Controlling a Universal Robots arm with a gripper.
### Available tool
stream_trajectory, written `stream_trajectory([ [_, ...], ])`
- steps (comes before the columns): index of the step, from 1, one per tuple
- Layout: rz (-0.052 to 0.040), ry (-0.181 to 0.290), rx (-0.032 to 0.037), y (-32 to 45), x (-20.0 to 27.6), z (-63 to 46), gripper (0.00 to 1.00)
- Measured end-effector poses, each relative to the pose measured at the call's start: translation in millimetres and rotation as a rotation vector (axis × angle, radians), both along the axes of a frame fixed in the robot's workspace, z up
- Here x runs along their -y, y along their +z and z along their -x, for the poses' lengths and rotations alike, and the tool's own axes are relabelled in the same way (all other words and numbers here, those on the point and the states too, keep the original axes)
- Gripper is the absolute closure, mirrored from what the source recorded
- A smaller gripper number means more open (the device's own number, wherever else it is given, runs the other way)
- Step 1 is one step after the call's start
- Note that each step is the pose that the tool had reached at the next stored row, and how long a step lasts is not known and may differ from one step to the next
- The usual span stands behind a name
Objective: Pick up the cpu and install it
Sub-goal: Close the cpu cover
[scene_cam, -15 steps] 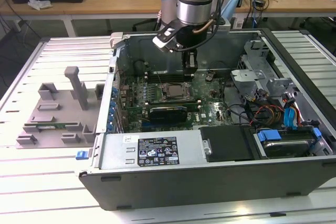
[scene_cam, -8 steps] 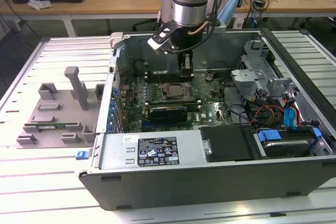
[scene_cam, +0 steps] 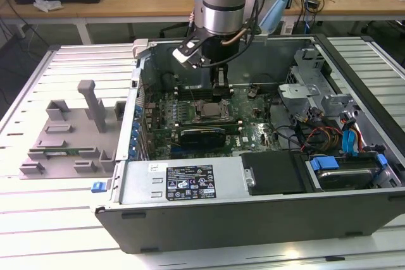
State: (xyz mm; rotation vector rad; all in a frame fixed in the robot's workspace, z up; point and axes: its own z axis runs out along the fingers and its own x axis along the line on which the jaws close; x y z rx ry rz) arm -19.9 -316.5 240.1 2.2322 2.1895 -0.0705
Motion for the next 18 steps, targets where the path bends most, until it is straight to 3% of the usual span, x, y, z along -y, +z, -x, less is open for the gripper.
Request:
stream_trajectory([
  [2, 0.0000, 0.017, 0.0000, 0.0, 0.0, 0.1, 0.89],
  [7, 0.0001, 0.135, 0.0000, 0.0, 0.0, 0.1, 0.89],
  [10, 0.0000, 0.247, 0.0000, 0.0, 0.0, 0.1, 0.89],
  [12, 0.0001, 0.291, 0.0001, 0.0, 0.0, 0.1, 0.89],
  [13, 0.0000, 0.340, 0.0001, -0.1, 0.0, 0.1, 0.89],
  [16, 0.0000, 0.408, 0.0001, -0.1, 0.0, 0.1, 0.89],
  [18, 0.0001, 0.511, 0.0000, 0.0, 0.0, 0.1, 0.89],
])
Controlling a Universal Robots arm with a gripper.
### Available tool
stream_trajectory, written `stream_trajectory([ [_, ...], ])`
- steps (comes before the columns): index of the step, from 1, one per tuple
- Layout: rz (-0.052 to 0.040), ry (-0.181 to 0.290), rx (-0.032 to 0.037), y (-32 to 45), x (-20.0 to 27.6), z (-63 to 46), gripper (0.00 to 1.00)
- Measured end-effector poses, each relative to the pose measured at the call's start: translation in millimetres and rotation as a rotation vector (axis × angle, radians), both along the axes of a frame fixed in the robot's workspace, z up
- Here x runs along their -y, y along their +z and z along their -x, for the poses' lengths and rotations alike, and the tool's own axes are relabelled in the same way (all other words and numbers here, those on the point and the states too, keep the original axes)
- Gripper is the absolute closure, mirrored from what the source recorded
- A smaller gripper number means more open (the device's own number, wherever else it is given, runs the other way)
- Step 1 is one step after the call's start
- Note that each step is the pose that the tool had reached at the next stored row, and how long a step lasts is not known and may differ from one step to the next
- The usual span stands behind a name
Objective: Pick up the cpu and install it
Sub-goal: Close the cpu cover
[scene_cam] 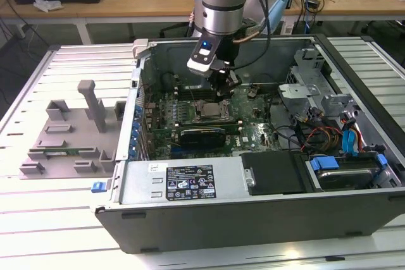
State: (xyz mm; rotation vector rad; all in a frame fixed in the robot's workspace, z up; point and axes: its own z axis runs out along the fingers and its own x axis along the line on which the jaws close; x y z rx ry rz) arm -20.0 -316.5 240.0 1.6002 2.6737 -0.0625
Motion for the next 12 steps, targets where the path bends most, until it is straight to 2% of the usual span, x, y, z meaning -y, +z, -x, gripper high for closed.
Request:
stream_trajectory([
  [2, -0.0001, 0.086, 0.0001, 0.0, 0.0, 0.0, 0.89],
  [5, -0.0001, 0.166, 0.0000, 0.0, 0.0, 0.0, 0.89],
  [12, 0.0000, 0.430, 0.0000, -0.1, 0.0, 0.0, 0.89],
])
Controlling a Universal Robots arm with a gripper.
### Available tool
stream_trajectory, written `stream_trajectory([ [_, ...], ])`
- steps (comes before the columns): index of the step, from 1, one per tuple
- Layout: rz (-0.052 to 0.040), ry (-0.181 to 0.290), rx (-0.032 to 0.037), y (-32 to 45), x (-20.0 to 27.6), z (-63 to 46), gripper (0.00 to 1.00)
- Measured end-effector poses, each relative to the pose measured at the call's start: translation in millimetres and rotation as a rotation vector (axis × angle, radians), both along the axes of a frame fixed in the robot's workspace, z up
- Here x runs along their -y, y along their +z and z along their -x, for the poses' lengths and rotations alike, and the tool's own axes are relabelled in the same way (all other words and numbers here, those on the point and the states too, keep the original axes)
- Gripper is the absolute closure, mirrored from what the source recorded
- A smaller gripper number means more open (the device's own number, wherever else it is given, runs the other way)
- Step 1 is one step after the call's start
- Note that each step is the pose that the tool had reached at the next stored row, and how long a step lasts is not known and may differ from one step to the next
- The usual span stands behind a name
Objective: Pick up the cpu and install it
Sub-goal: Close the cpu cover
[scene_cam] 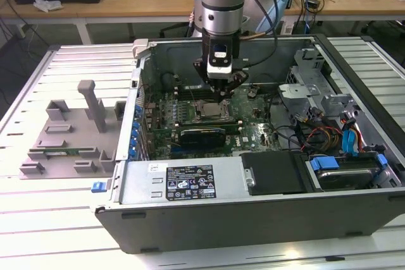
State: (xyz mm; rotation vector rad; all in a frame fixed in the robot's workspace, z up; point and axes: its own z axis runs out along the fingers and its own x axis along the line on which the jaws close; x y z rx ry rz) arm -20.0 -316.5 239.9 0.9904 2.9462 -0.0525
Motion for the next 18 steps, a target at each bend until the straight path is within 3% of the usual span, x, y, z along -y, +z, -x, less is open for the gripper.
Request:
stream_trajectory([
  [2, 0.0000, 0.034, 0.0000, 0.0, 0.0, 0.0, 0.89],
  [5, 0.0000, 0.144, 0.0000, -0.1, 0.0, 0.0, 0.89],
  [8, 0.0001, 0.226, -0.0001, -0.1, 0.0, 0.0, 0.89],
  [18, 0.0000, 0.450, 0.0000, -1.0, 0.0, 0.0, 0.89],
])
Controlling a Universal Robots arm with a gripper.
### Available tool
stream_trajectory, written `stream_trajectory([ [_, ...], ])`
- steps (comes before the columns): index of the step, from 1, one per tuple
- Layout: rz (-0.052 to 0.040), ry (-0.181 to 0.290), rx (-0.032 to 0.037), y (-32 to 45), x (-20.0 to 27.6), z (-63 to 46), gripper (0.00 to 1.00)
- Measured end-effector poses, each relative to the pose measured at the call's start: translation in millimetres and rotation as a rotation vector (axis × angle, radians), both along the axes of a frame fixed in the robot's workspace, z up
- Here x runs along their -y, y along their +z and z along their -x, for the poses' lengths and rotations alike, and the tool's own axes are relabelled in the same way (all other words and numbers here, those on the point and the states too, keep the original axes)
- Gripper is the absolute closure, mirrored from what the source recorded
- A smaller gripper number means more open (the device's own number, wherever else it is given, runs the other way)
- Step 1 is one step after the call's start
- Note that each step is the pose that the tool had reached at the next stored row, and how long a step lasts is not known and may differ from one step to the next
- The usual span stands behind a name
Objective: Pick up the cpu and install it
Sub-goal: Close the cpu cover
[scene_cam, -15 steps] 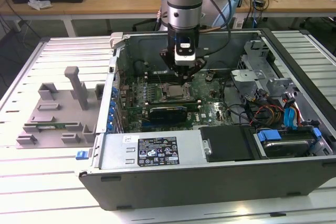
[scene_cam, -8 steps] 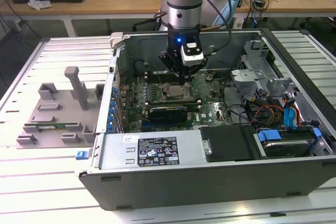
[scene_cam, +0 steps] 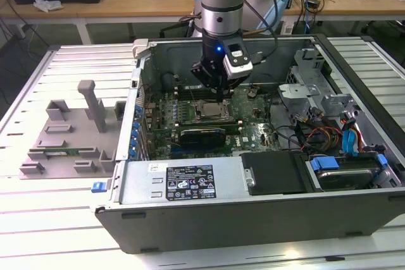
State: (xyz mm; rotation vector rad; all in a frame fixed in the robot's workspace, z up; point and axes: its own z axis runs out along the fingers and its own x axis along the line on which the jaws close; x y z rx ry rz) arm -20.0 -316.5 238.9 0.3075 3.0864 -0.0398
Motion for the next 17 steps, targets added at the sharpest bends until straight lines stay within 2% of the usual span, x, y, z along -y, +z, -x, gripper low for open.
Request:
stream_trajectory([
  [4, -0.0002, 0.108, 0.0002, -2.4, 0.0, 0.4, 0.89],
  [6, 0.0001, 0.120, -0.0001, -3.4, 0.3, 2.7, 0.89],
  [8, -0.0004, 0.133, 0.0001, -5.1, 0.9, 9.5, 0.89],
  [13, -0.0005, 0.135, 0.0002, -5.4, 0.9, 13.3, 0.89],
  [17, -0.0003, 0.135, 0.0009, -6.1, 0.9, 28.9, 0.89],
])
